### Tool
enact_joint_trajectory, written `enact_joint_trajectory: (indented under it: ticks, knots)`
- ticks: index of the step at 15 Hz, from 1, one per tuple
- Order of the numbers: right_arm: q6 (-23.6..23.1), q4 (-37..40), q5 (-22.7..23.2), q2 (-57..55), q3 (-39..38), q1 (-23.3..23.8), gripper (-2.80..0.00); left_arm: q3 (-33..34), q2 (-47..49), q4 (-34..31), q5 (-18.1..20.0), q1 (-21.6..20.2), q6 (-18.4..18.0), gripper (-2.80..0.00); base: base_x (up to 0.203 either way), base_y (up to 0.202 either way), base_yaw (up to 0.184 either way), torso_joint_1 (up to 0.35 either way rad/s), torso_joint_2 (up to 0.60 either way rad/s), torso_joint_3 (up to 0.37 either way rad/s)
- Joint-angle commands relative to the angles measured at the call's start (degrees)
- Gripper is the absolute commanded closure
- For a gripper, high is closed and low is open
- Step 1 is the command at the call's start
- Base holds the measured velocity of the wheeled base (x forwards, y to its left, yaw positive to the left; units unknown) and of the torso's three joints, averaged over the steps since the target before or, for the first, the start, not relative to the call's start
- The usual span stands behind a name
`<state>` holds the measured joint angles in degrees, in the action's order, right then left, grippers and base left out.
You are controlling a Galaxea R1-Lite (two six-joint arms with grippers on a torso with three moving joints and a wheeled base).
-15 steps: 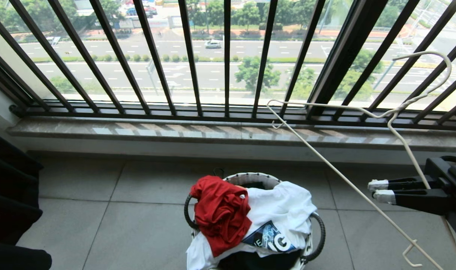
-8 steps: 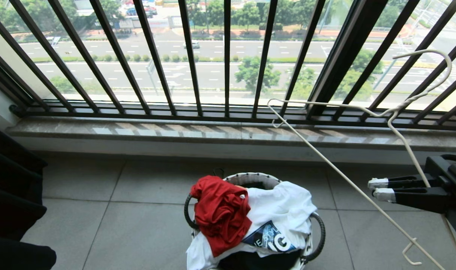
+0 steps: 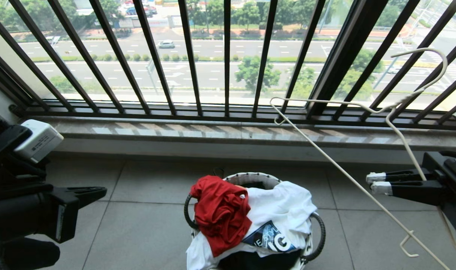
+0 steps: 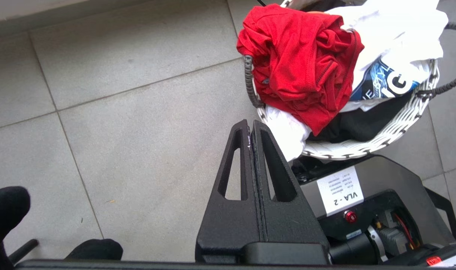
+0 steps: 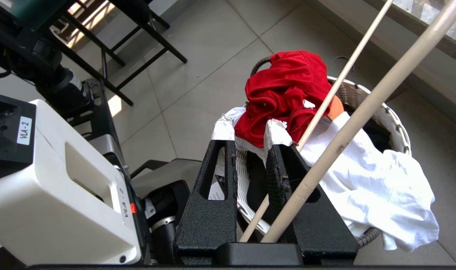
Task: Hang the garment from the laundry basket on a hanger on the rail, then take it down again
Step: Pick up clothes from the basket
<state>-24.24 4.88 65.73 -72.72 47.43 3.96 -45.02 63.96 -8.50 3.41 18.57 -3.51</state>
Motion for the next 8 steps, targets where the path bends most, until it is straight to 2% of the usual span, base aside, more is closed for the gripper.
enact_joint_trajectory:
  ticks: [1,4,8]
  knots:
    - [-0.1,0.0,0.4,-1.2,0.3,0.5,0.0,-6.4,19.3,-1.8,0.4,6.7,-0.3,0.0,0.0,0.0,0.0,0.0,0.0,0.0]
    - [-0.2,0.0,0.3,-2.0,0.8,0.9,0.0,-10.6,28.4,-3.3,0.7,13.3,-0.4,0.0,0.0,0.0,0.0,0.0,0.0,0.0]
    - [-0.2,0.0,0.4,-2.3,1.0,1.0,0.0,-12.0,36.1,-3.5,0.0,16.2,0.4,0.0,0.0,0.0,0.0,0.0,0.0,0.0]
